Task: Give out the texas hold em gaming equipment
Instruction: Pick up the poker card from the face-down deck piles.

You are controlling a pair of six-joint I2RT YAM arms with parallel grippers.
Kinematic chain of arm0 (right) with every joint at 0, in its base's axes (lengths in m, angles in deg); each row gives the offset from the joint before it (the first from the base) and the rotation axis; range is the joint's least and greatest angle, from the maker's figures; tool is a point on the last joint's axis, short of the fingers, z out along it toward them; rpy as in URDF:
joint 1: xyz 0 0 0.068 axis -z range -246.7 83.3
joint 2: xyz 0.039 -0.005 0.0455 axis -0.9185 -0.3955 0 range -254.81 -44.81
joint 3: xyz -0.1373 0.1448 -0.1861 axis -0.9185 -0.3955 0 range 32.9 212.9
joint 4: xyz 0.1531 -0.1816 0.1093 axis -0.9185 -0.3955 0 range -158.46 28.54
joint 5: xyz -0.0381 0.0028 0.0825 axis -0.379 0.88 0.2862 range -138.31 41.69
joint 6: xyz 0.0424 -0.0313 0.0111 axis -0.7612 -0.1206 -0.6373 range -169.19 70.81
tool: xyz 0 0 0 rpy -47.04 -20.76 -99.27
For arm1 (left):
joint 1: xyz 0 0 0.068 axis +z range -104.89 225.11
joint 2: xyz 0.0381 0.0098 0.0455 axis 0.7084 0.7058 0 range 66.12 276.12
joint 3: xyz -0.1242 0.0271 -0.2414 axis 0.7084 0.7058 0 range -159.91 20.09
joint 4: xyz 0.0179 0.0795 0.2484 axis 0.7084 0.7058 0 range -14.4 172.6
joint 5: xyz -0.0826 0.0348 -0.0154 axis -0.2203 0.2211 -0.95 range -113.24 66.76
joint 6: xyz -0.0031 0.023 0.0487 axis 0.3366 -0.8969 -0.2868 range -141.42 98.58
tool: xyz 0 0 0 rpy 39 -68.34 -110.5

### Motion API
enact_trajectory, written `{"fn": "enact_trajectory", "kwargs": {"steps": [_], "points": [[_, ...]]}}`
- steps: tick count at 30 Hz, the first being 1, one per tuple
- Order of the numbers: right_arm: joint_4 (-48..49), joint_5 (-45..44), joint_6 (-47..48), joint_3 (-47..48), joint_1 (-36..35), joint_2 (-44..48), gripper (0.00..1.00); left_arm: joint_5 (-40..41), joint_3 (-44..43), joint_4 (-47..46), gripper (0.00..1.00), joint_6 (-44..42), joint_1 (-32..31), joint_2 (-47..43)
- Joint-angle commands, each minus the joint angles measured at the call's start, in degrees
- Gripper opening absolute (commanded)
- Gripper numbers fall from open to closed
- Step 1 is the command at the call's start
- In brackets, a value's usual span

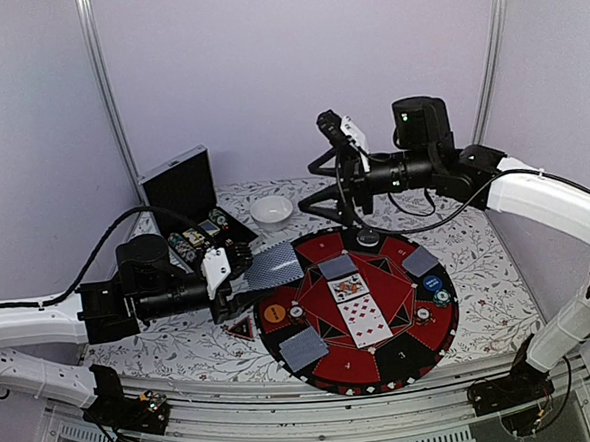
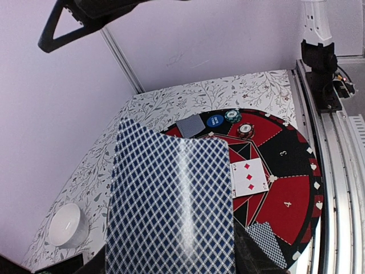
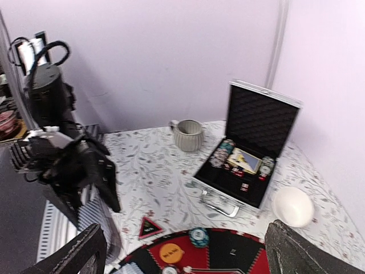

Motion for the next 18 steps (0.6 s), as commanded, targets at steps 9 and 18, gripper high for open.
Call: {"fn": "enact_trajectory", "kwargs": {"steps": [9,18], "points": [[4.26,-3.46,-6.07,-1.95,-10.22,-8.1,0.99,1.42,0.52,-2.61,0.52,-0.82,-0.73,-0.71],[-2.68,-14.64,-3.58,-1.37,-10.46,-8.84,0.99,2.07,0.81,-3.23,0.52,-1.01,-0.71,-1.27]]}}
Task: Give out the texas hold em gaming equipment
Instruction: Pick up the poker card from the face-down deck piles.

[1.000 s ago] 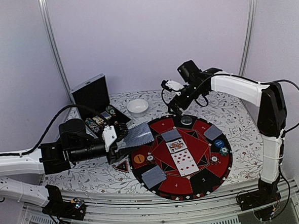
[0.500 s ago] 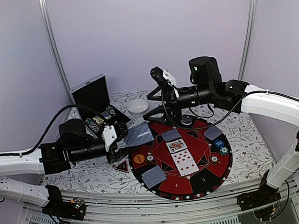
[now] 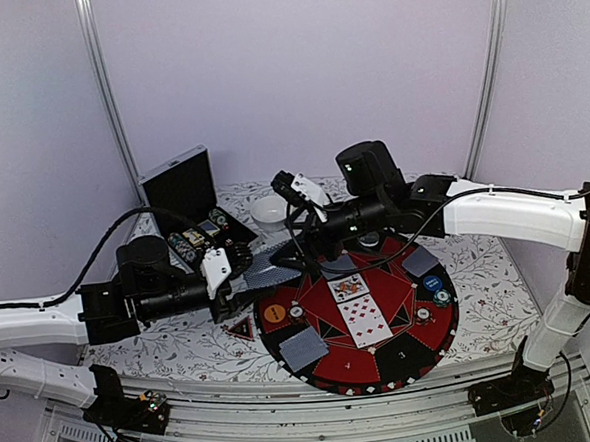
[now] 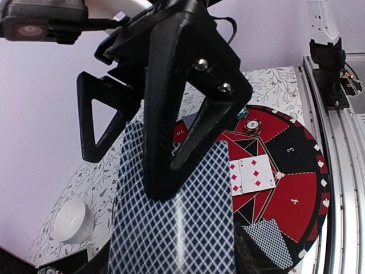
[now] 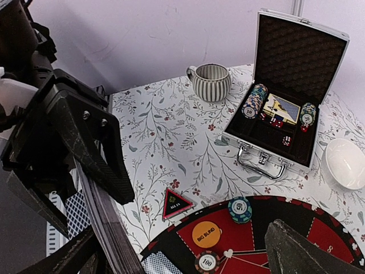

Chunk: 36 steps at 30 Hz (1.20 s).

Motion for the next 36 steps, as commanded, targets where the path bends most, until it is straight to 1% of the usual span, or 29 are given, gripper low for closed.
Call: {"fn": "enact_trajectory", "kwargs": {"steps": [1,4,7,8,9,13,19,25,27,30,36], "points": [[-3.78,-7.42,1.38,1.23,-0.31,1.08,0.99,0.35,0.31,-2.75,0.52,-0.64,-0.73,-1.16],[-3.89,-8.62,1.72,0.85,-0.24,2.53,0.99,0.41,0.31,-2.77,0.52,-0.65,-0.73,-1.15],[-4.38,-7.19,2.06,1.02,-0.22,2.91,0.99,0.4,0.27,-2.77,0.52,-0.62,-0.68,-1.11],[-4.8,-6.55,2.22,1.09,-0.17,2.99,0.97,0.42,0.31,-2.76,0.52,-0.67,-0.66,-1.08],[-5.09,-5.92,2.24,1.21,-0.22,3.08,0.92,0.49,0.31,-2.77,0.52,-0.62,-0.73,-1.13],[-5.89,-2.7,2.69,1.32,-0.22,3.67,0.63,0.51,0.31,-2.73,0.52,-0.67,-0.73,-1.16],[-8.24,0.76,3.39,2.12,0.14,4.69,0.38,0.44,0.31,-2.68,0.52,-0.68,-0.67,-1.12],[-11.18,-0.53,3.74,2.75,0.52,5.53,0.13,0.34,0.27,-2.68,0.52,-0.61,-0.68,-0.96],[-11.85,-0.89,3.8,2.74,0.8,6.1,0.08,0.37,0.22,-2.64,0.52,-0.66,-0.68,-0.95],[-12.79,-1.12,3.9,2.68,1.19,6.94,0.04,0.28,0.23,-2.6,0.52,-0.6,-0.69,-0.9],[-15.58,-1.41,4.89,3.18,3.36,9.48,0.03,0.18,0.15,-2.51,0.52,-0.56,-0.67,-0.74]]}}
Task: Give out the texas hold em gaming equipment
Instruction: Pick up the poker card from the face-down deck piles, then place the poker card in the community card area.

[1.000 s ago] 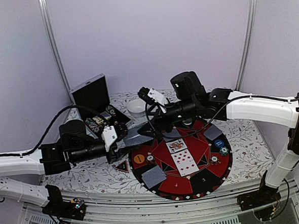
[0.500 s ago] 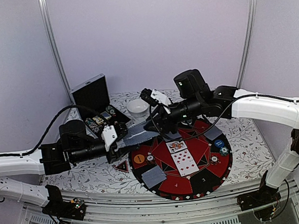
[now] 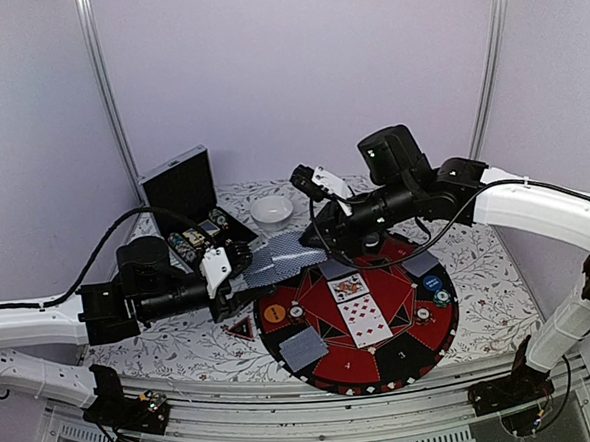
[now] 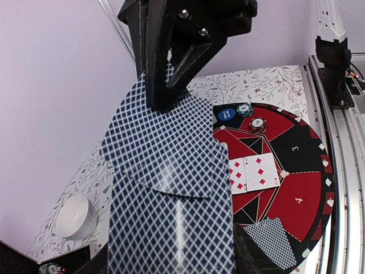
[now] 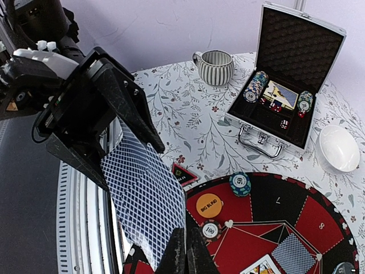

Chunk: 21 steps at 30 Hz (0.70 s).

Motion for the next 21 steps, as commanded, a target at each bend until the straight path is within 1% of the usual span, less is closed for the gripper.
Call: {"fn": "enact_trajectory", "kwargs": {"steps": [1,7,11,15,21], "points": [[-3.22,-1.45,1.4,1.8,2.9,3.77,0.03,-1.41,-0.1,-2.51,0.52,-0.36,-0.66,-0.81],[-4.15,2.24,3.21,1.68,8.1,6.96,0.03,-1.43,-0.11,-2.51,0.52,-0.32,-0.7,-0.72],[-4.11,5.9,5.47,2.77,13.53,5.7,0.03,-1.49,-0.11,-2.51,0.52,-0.29,-0.67,-0.55],[-4.4,7.42,9.11,5.8,18.2,-0.56,0.02,-1.52,-0.11,-2.43,0.52,-0.24,-0.71,-0.47],[-7.81,12.55,18.31,15.04,23.5,-16.08,0.02,-1.25,-0.12,-2.33,0.52,-0.35,-0.71,-0.46]]}}
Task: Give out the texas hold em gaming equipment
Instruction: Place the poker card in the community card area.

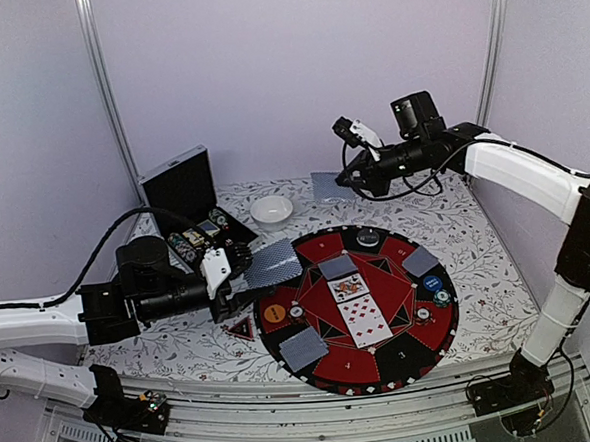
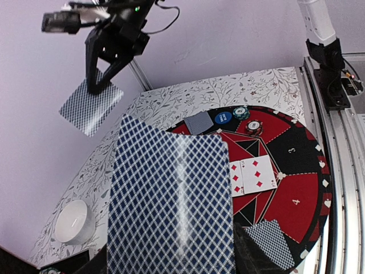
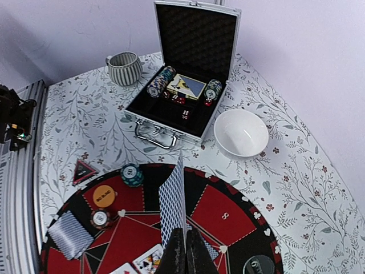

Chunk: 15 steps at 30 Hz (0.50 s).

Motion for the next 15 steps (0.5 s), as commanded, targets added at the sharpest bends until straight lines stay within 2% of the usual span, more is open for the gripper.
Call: {"fn": "enact_trajectory", "kwargs": {"steps": [1,7,15], "points": [[-4.38,5.66,10.18,6.43,3.15,-11.66,0.02,-0.05,-0.06,-1.89,0.52,-0.3,-0.72,-0.55],[-8.76,8.45,19.24,14.92,4.2,-25.57,0.02,-0.07,0.12,-2.07,0.52,-0.34,-0.68,-0.22],[-12.55,8.12,22.49,23.5,4.34,-37.9,0.02,0.0,0.2,-2.05,0.52,-0.44,-0.62,0.95]]}}
